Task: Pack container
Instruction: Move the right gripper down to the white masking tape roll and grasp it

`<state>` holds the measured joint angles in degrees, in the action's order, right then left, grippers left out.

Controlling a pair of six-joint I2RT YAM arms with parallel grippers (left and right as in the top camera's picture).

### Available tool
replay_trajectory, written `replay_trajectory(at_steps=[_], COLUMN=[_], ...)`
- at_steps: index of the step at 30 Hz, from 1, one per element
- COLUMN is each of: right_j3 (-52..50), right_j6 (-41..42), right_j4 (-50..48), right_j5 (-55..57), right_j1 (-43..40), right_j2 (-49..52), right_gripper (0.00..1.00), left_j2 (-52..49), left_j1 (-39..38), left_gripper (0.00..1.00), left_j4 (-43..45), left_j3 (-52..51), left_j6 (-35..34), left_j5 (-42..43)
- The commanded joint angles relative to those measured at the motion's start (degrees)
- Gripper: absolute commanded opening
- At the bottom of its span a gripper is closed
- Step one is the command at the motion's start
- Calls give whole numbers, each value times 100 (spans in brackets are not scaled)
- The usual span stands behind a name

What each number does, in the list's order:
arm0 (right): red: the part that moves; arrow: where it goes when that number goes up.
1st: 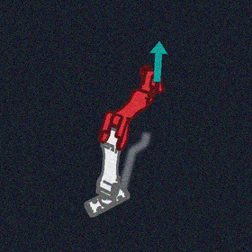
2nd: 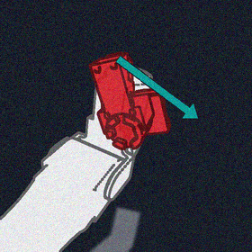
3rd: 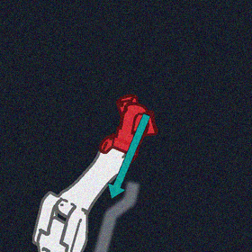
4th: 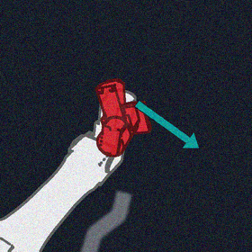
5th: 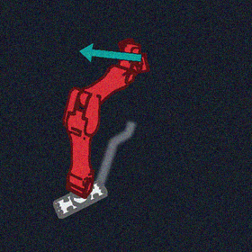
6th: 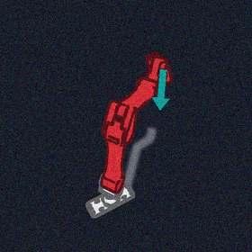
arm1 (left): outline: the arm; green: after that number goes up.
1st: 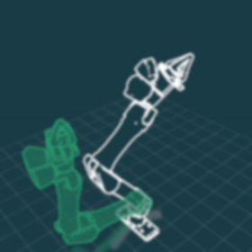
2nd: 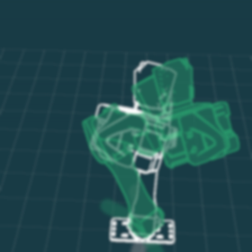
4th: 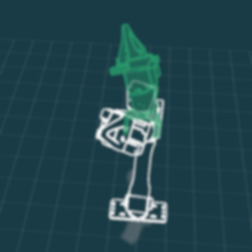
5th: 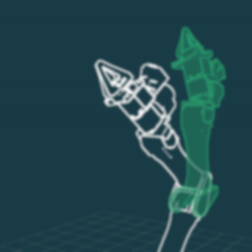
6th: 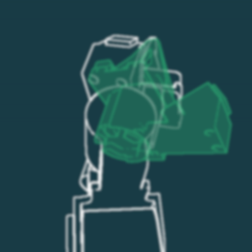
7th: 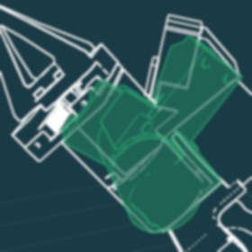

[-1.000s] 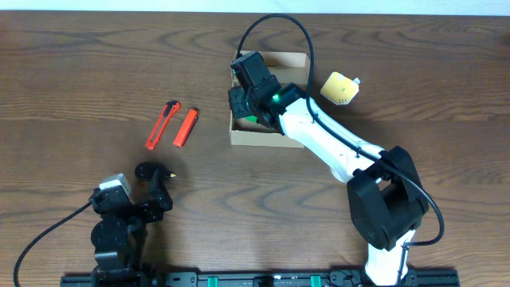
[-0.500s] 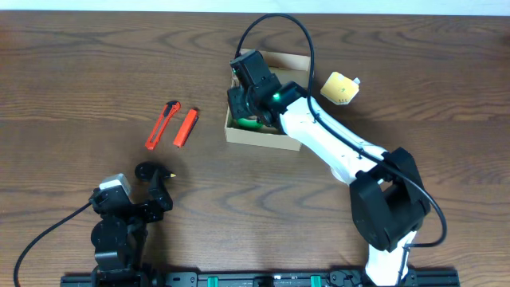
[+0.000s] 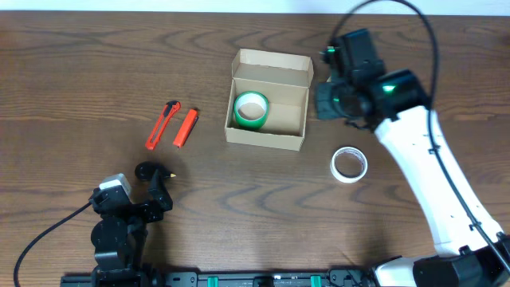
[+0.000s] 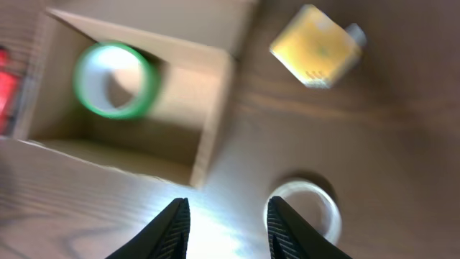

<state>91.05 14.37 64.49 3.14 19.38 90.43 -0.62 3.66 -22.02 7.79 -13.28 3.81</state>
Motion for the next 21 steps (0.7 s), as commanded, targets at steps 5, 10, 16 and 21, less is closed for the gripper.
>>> replay_trajectory(at_steps=[5,10,16,21], right_j3=[-1180,-2468,-3401,-3915], right_j6=[-247,-216,236,485], right_j4=[-94,-1005,-1797,-2396], right_j5=[142,-116,-229,-205], right_j1=[-527,-616,-487,-470], right_j2=[-83,-107,-107,-105], right_gripper=[38,49,52,51], left_j2=[37,37,37,37], left_j1=[24,24,24,24], left_gripper=[95,95,95,96], left_j4=[2,2,2,2], left_j3=[-127,-127,-127,-127], left_j6=[87,87,87,87], left_j5=[-83,-83,-81,-83])
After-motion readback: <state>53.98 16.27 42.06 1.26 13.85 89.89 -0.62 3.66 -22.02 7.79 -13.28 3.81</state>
